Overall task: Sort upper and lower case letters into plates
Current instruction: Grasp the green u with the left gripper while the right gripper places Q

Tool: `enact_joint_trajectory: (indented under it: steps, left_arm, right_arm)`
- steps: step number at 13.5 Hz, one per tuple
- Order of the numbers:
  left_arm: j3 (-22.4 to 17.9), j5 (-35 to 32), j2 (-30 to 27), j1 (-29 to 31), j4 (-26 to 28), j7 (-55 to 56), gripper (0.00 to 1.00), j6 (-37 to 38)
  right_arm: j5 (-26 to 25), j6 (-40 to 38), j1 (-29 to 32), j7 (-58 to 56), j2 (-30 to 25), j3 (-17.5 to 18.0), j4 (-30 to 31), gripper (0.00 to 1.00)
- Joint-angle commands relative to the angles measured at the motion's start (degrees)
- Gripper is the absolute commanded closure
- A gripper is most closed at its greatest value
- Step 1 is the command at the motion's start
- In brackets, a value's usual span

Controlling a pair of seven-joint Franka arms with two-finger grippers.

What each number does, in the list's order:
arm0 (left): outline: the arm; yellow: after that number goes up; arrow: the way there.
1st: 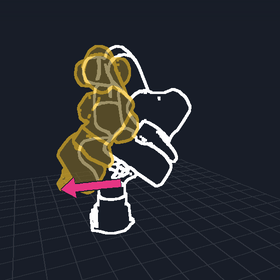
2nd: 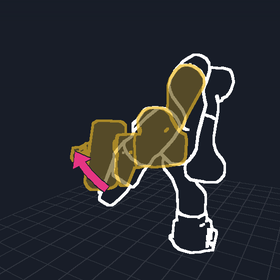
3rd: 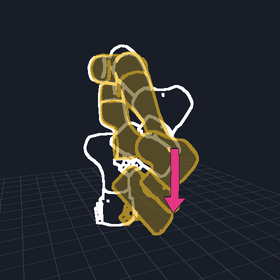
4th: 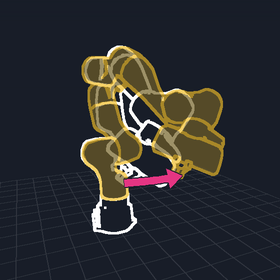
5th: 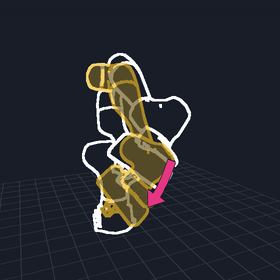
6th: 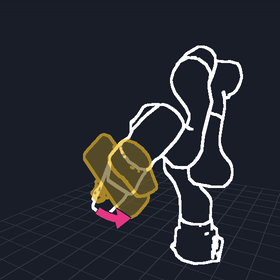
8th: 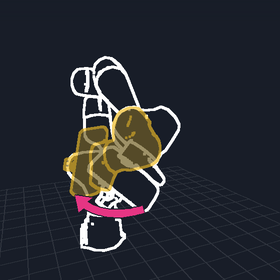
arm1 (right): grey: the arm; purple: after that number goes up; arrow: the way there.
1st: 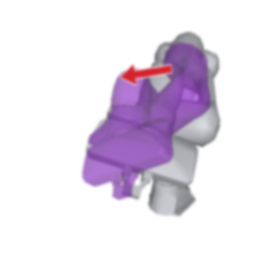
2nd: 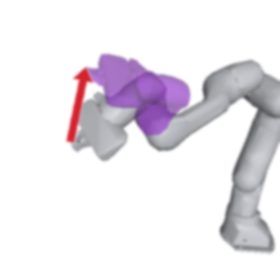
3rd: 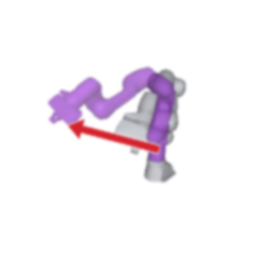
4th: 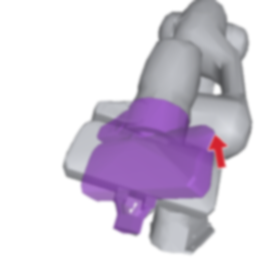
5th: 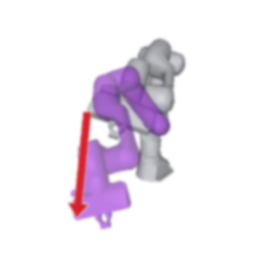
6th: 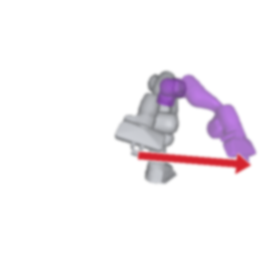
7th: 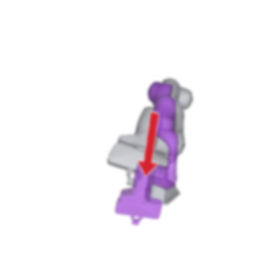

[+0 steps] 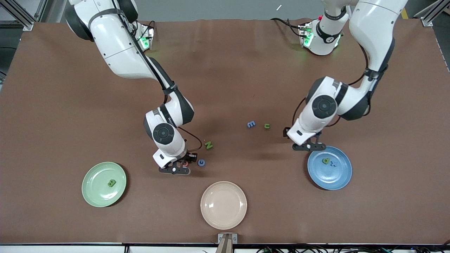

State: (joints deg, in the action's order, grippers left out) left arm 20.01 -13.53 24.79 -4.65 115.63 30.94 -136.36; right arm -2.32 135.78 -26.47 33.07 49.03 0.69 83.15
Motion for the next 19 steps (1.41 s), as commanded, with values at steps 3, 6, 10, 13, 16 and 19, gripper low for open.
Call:
enact_joint_trajectory:
  steps: [3, 6, 10, 13, 16, 19]
  left_arm:
    - [1.08, -0.53, -0.36, -3.25, 5.05, 5.26, 0.21, -4.35]
    - [1.0, -0.53, 2.8, -8.52, 2.16, 10.18, 0.29, -6.28]
    - [0.91, -3.07, 6.32, -9.5, 1.09, 12.31, 0.31, -8.3]
    - [0.91, -6.5, 7.29, -8.71, 1.09, 12.22, 0.33, -8.3]
    - [0.82, -7.39, 9.23, -8.89, -0.93, 12.39, 0.41, -8.57]
    - [0.64, -7.39, 9.58, -8.54, -0.93, 12.57, 0.9, -8.57]
  right_arm:
    - [-0.49, 1.59, 0.89, 0.15, 0.99, 0.11, 0.44, 0.92]
    - [-0.75, 0.02, 2.02, -0.99, -1.2, -0.77, 0.18, 0.97]
    - [-1.98, -8.75, 5.89, -16.06, -1.83, -4.63, -6.13, 0.97]
    - [-1.98, -15.71, 8.44, -34.41, -2.09, -10.5, -11.5, 0.97]
    - [-1.02, -15.99, 11.24, -45.89, -2.27, -13.16, -11.52, 0.95]
    - [-0.84, -15.38, 14.6, -47.75, -1.3, -12.82, -10.38, 0.75]
